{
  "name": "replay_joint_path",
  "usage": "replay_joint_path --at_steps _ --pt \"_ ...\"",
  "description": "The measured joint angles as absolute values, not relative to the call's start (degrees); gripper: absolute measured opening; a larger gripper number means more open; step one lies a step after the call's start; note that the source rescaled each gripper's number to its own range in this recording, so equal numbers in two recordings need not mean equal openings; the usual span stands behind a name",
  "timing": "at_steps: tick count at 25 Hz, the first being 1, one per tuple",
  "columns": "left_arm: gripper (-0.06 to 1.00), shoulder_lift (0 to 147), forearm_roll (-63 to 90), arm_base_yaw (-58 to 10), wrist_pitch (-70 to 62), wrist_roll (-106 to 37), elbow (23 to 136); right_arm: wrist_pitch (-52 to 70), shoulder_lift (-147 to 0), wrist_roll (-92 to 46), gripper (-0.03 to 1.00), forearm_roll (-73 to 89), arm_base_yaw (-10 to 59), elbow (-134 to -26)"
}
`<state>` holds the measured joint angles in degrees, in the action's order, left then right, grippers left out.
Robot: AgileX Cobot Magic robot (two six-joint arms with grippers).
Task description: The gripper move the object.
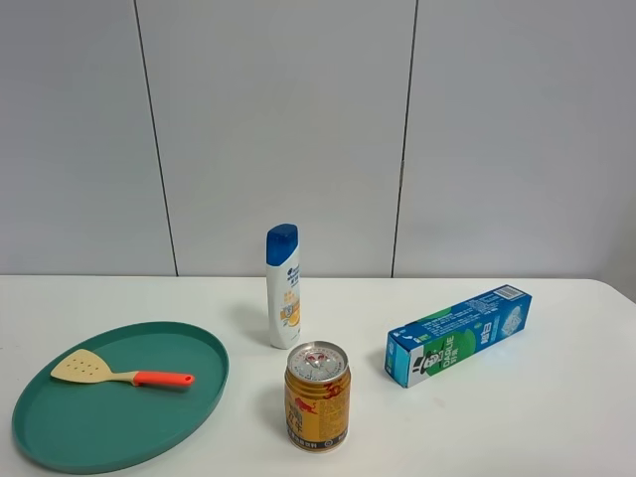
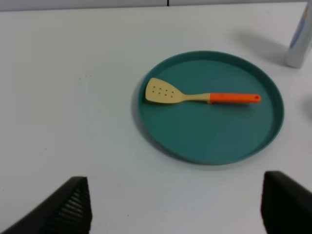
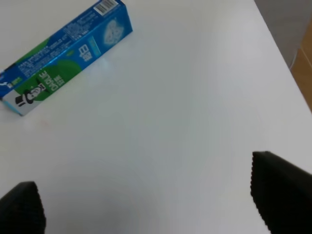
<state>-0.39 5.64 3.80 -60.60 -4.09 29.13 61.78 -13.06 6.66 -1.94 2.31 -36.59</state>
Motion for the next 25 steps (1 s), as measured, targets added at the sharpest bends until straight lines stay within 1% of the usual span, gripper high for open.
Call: replay_joint_path --at_steps 5,11,13,18,25 --pt "1.0 -0.39 5.64 3.8 -60.6 -4.09 29.13 65.61 -4.52 6.66 0.83 0.0 2.31 -35.3" --pt "1.0 -0.39 5.64 3.8 -60.6 -4.09 29.13 66.91 -0.32 6.66 0.83 -2.16 2.31 -32.99" --pt "1.0 -0.39 5.64 3.8 -60.6 -4.09 29.13 66.78 0.12 6.6 0.83 -1.78 2.31 -30.97" --pt "1.0 -0.39 5.64 3.8 -60.6 -4.09 29.13 61.4 0.17 6.5 0.83 -1.53 2.31 -28.79" --pt "1.0 -0.39 5.64 3.8 -60.6 -4.09 29.13 60.98 0.17 6.44 0.83 -0.75 2.31 -28.55"
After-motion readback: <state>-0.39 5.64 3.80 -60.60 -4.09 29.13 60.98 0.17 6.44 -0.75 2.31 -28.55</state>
